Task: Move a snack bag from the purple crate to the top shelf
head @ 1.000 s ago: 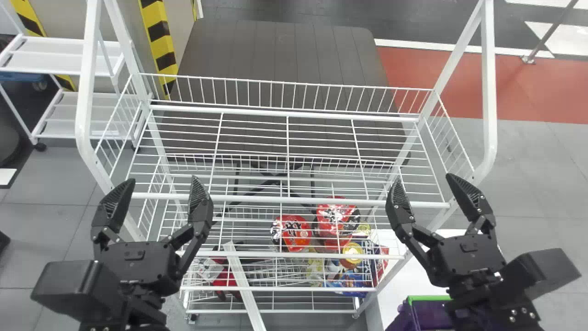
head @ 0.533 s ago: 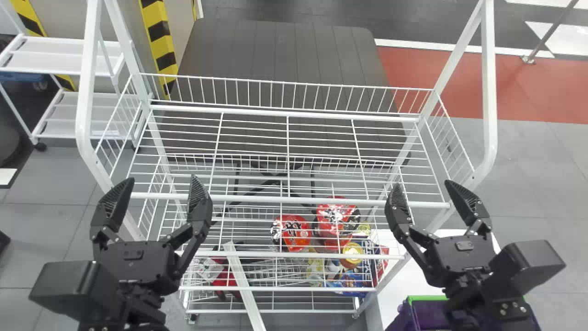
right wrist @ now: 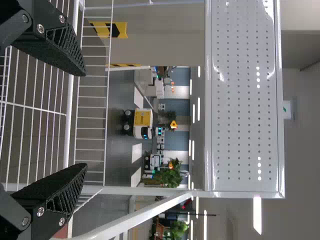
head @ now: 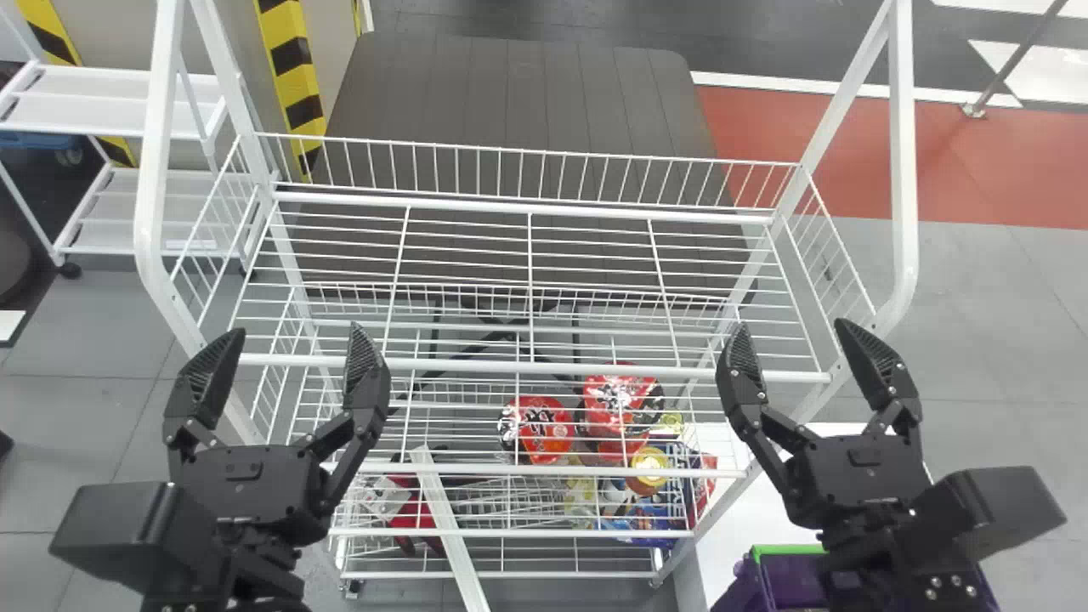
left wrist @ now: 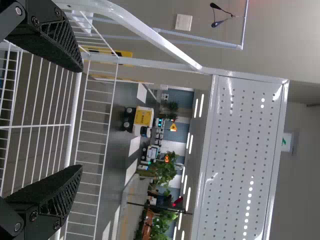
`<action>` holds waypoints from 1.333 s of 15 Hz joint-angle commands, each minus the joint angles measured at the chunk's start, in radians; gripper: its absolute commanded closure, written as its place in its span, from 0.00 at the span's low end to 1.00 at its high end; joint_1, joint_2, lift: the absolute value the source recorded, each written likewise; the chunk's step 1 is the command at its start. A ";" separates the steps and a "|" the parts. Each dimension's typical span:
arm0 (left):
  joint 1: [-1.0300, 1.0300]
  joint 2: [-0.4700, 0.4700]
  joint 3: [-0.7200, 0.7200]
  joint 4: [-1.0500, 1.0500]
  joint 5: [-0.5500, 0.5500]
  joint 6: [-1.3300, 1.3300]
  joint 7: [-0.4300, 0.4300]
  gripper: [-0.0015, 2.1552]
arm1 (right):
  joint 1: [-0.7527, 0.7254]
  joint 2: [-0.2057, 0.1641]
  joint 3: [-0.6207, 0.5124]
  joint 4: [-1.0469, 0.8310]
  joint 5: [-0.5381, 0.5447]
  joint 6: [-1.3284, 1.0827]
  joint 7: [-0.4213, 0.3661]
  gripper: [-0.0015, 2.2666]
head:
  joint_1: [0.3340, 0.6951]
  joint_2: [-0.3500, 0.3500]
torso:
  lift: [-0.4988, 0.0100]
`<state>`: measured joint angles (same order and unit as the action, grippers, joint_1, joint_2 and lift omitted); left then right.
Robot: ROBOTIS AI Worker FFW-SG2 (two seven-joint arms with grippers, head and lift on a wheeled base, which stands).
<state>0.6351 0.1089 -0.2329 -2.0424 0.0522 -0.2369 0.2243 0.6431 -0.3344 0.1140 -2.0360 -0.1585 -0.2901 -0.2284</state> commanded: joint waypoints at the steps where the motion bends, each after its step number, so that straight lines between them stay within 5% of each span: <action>1: 0.000 0.000 0.000 -0.001 0.000 0.000 0.000 0.07 | 0.000 -0.002 0.018 -0.003 0.022 -0.002 -0.039 0.08 | 1.00 0.34 | 0.95; 20: 0.009 0.000 -0.003 -0.010 0.000 0.000 -0.006 0.07 | 0.017 -0.021 0.027 -0.013 0.028 0.032 -0.049 0.07 | 1.00 0.34 | 0.80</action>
<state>0.6443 0.1089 -0.2362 -2.0532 0.0521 -0.2369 0.2194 0.6586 -0.3539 0.1396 -2.0494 -0.1304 -0.2634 -0.2776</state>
